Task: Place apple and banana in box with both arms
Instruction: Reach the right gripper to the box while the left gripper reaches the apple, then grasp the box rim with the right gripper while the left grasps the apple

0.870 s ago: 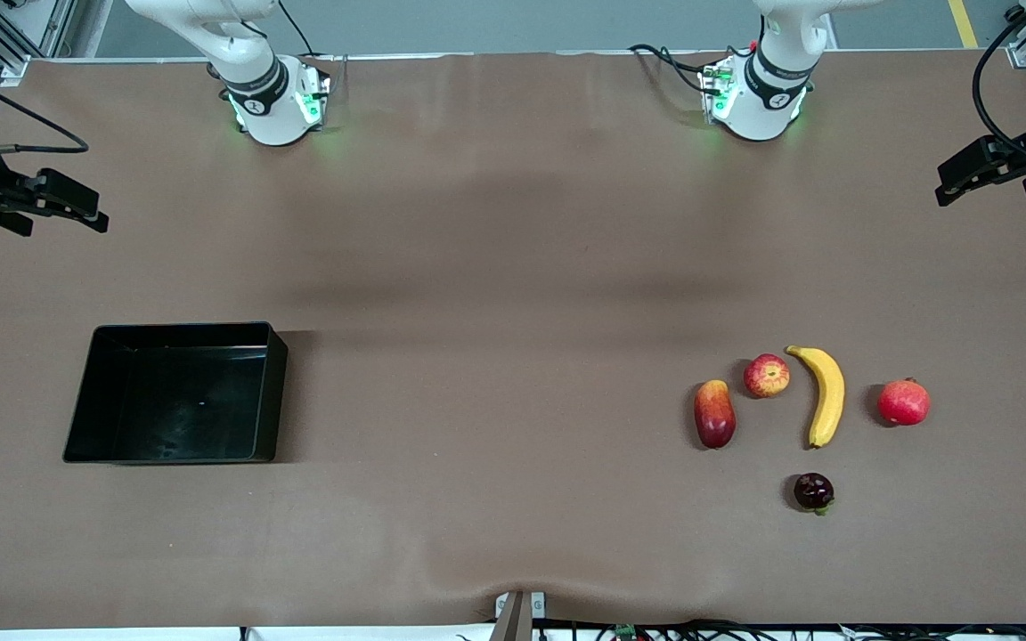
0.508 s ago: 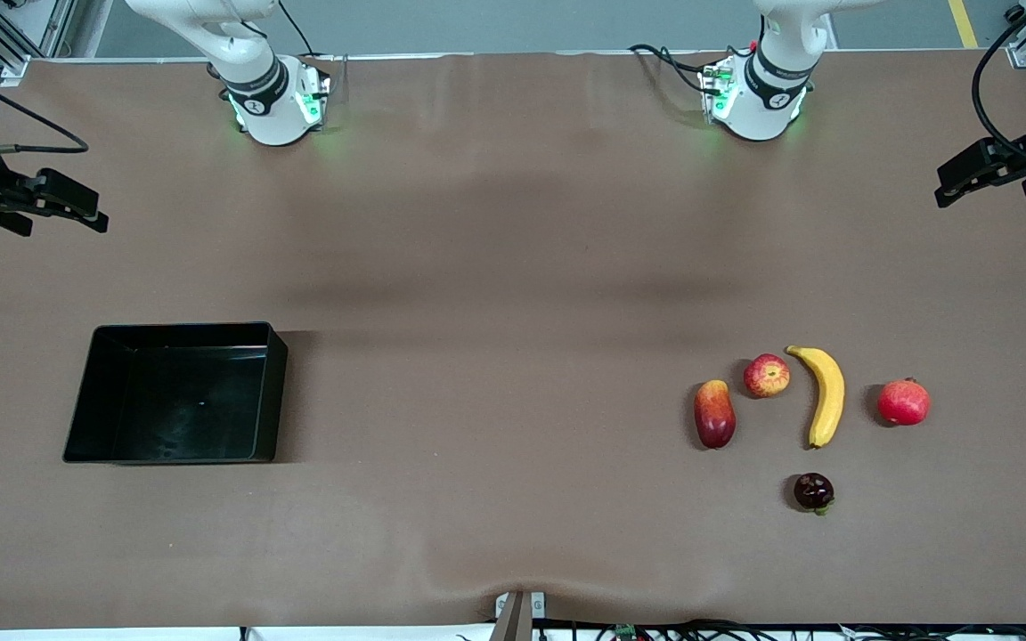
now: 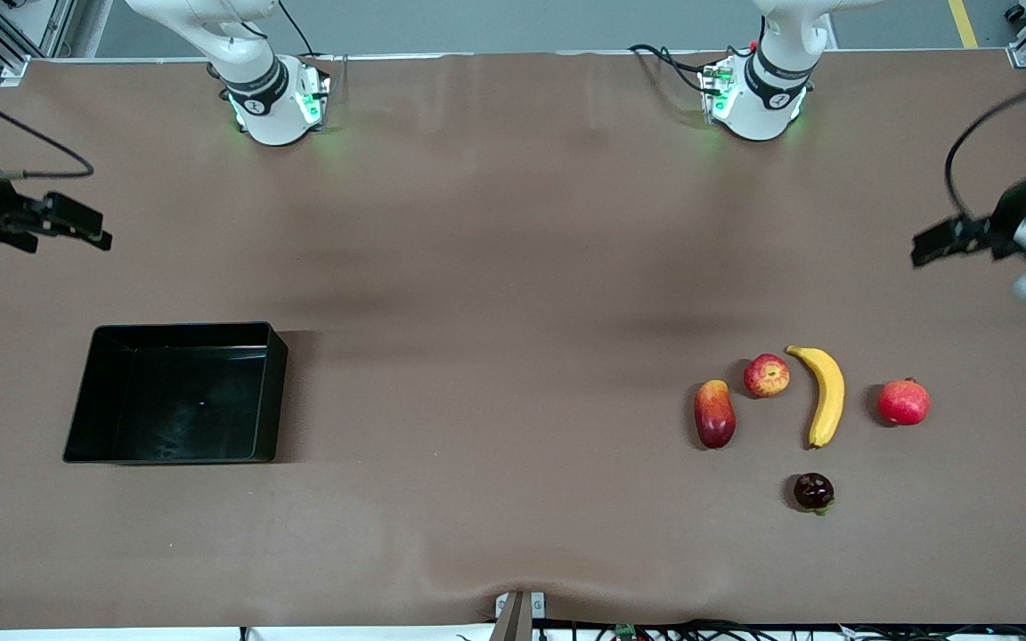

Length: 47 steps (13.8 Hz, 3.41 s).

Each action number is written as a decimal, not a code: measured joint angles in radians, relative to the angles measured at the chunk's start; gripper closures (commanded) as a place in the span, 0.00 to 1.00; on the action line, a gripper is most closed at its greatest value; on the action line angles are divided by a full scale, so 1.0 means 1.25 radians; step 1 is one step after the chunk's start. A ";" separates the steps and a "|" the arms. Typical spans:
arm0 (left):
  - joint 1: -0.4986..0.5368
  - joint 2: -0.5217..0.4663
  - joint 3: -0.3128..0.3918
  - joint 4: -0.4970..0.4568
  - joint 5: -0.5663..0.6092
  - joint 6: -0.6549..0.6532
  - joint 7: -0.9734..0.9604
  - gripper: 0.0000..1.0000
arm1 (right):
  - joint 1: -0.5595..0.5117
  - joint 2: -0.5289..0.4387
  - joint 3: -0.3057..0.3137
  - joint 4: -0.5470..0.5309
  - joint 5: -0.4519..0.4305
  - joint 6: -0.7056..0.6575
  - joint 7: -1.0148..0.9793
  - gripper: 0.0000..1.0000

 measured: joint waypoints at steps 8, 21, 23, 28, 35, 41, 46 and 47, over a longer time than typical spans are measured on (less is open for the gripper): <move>-0.005 0.066 -0.002 -0.283 0.000 0.420 -0.012 0.00 | -0.102 0.199 -0.006 -0.014 -0.001 0.170 -0.026 0.00; -0.020 0.267 -0.039 -0.310 0.000 0.643 -0.047 0.00 | -0.200 0.390 -0.009 -0.014 -0.039 0.409 -0.188 0.00; -0.030 0.291 -0.039 -0.310 0.000 0.654 -0.047 0.00 | -0.212 0.423 -0.010 -0.028 -0.039 0.454 -0.195 0.00; -0.029 0.311 -0.037 -0.308 0.000 0.655 -0.047 0.00 | -0.212 0.442 -0.008 -0.104 -0.039 0.556 -0.196 0.00; -0.023 0.322 -0.035 -0.305 0.000 0.653 -0.046 1.00 | -0.229 0.442 -0.009 -0.109 -0.040 0.561 -0.249 1.00; -0.021 0.268 -0.035 -0.279 0.000 0.593 -0.046 1.00 | -0.236 0.443 -0.008 -0.112 -0.040 0.566 -0.258 1.00; -0.022 0.127 -0.035 -0.266 0.000 0.435 -0.046 1.00 | -0.226 0.416 0.007 -0.092 -0.041 0.519 -0.260 1.00; -0.022 0.103 -0.036 -0.259 0.000 0.397 -0.047 1.00 | -0.214 0.397 0.010 -0.087 -0.041 0.503 -0.260 1.00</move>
